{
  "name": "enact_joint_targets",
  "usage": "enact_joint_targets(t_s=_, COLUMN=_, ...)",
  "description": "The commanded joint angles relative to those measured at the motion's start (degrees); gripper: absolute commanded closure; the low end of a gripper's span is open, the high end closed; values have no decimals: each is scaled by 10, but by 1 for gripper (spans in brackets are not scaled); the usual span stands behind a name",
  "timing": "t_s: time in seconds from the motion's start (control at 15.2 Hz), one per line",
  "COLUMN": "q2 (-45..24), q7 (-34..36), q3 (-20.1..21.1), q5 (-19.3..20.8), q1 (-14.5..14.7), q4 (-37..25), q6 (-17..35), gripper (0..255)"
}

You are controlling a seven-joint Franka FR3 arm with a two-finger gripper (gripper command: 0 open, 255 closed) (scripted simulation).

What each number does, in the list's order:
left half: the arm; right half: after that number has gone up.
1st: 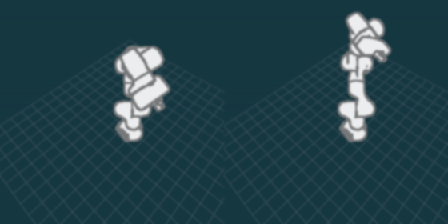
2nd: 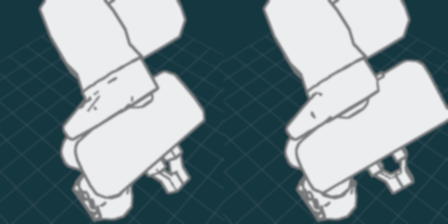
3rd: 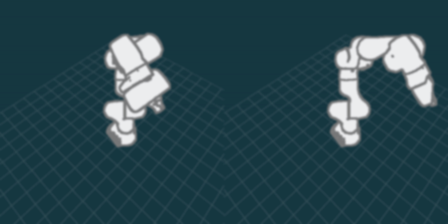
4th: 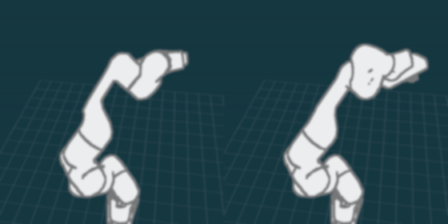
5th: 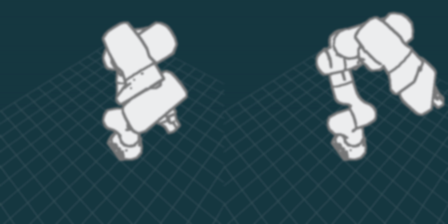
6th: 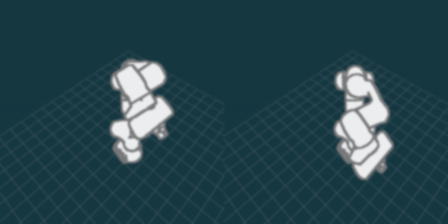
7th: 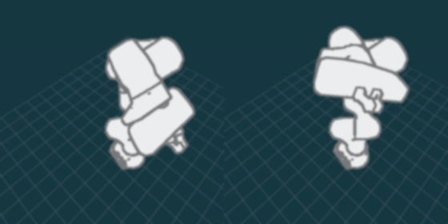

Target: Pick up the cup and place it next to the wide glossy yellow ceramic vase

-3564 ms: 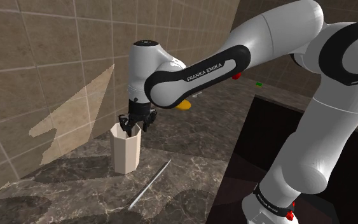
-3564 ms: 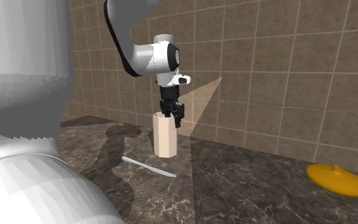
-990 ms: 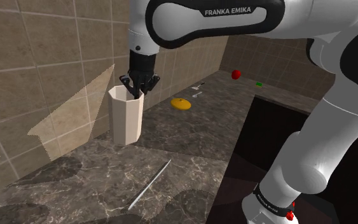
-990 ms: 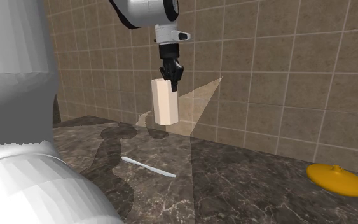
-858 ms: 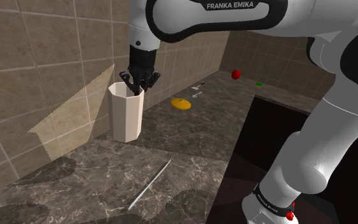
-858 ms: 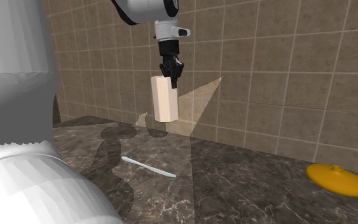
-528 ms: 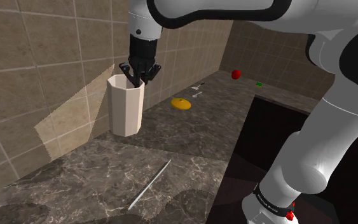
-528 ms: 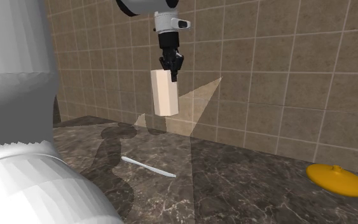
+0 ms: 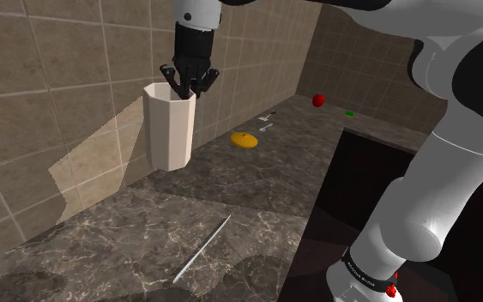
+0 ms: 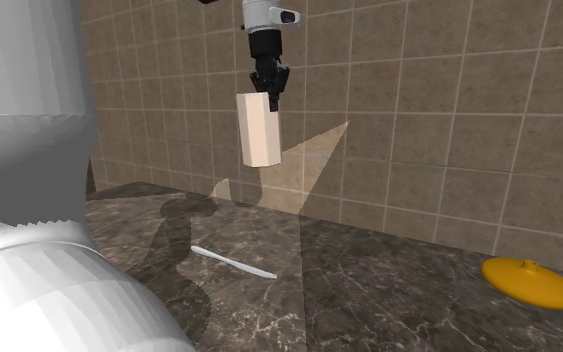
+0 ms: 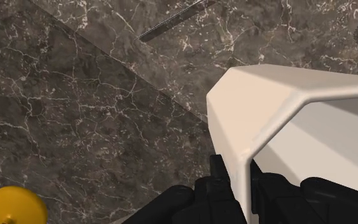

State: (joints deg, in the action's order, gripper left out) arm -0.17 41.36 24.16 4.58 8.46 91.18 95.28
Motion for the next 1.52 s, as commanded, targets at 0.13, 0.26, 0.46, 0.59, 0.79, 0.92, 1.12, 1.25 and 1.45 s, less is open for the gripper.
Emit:
enact_joint_targets(t_s=0.13, q2=-9, q7=0, q3=1, q5=4, q1=1, q4=-42, q6=-34, gripper=255)
enact_joint_targets(t_s=0.26, q2=3, q7=-16, q3=-6, q5=-2, q1=-7, q4=-31, q6=-33, gripper=255)
enact_joint_targets(t_s=0.46, q2=35, q7=-62, q3=-30, q5=-17, q1=-30, q4=5, q6=-23, gripper=255)
enact_joint_targets(t_s=0.59, q2=52, q7=-93, q3=-47, q5=-24, q1=-44, q4=24, q6=-18, gripper=255)
enact_joint_targets(t_s=0.79, q2=73, q7=-138, q3=-73, q5=-32, q1=-62, q4=48, q6=-12, gripper=255)
enact_joint_targets(t_s=0.92, q2=84, q7=-167, q3=-91, q5=-35, q1=-74, q4=60, q6=-9, gripper=255)
enact_joint_targets(t_s=1.12, q2=95, q7=-211, q3=-116, q5=-38, q1=-92, q4=73, q6=-5, gripper=255)
enact_joint_targets(t_s=1.25, q2=99, q7=-239, q3=-133, q5=-39, q1=-103, q4=78, q6=-3, gripper=255)
enact_joint_targets(t_s=1.45, q2=100, q7=-282, q3=-158, q5=-39, q1=-120, q4=81, q6=-1, gripper=255)
